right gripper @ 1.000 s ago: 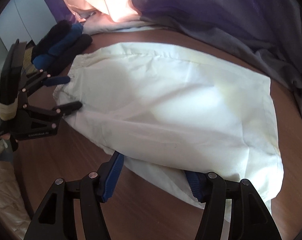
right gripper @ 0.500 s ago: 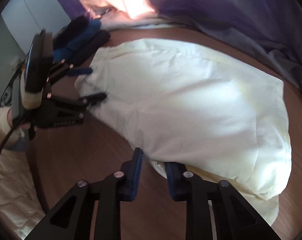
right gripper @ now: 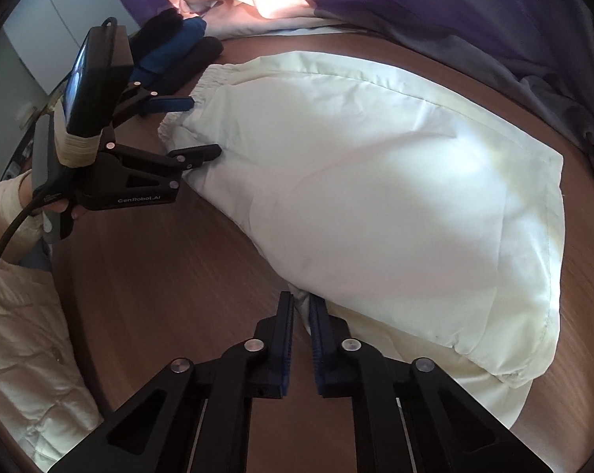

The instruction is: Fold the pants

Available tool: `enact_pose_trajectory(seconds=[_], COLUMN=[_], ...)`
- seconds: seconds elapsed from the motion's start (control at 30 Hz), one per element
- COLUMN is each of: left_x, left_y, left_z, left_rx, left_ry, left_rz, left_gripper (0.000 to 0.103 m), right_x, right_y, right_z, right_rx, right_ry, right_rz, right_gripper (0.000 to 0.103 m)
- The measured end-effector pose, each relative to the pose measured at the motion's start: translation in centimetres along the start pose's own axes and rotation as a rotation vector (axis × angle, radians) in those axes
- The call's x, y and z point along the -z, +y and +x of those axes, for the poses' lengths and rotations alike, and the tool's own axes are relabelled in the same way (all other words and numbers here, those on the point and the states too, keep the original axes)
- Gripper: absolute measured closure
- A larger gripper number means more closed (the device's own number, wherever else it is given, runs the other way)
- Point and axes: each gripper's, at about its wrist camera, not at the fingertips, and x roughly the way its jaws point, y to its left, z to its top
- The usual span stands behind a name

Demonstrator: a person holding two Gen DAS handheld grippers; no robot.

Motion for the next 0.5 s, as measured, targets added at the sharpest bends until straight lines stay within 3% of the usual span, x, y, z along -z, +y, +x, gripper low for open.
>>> enact_pose_trajectory(seconds=[0.17,0.3,0.5], left_x=[0.0,0.0,0.1], left_y=[-0.2,-0.4,-0.4], left_z=[0.0,-0.1,-0.1], left_rx=[-0.016,-0.025,-0.015], left_ry=[-0.002,-0.005,-0.005], left_rz=[-0.002,0.0,-0.004], left_gripper=[0.033,0.032,0.032], right_x=[0.8,2.2,2.9], right_y=[1.2,1.9,1.1], right_z=[-0.9,-0.4,-1.2], right_rx=[0.04,0.047,0.075], right_ry=[-0.023,0.01,-0.02], right_rz=[-0.009,-0.003,0.133], right_gripper=[0.098,0.1,0.099])
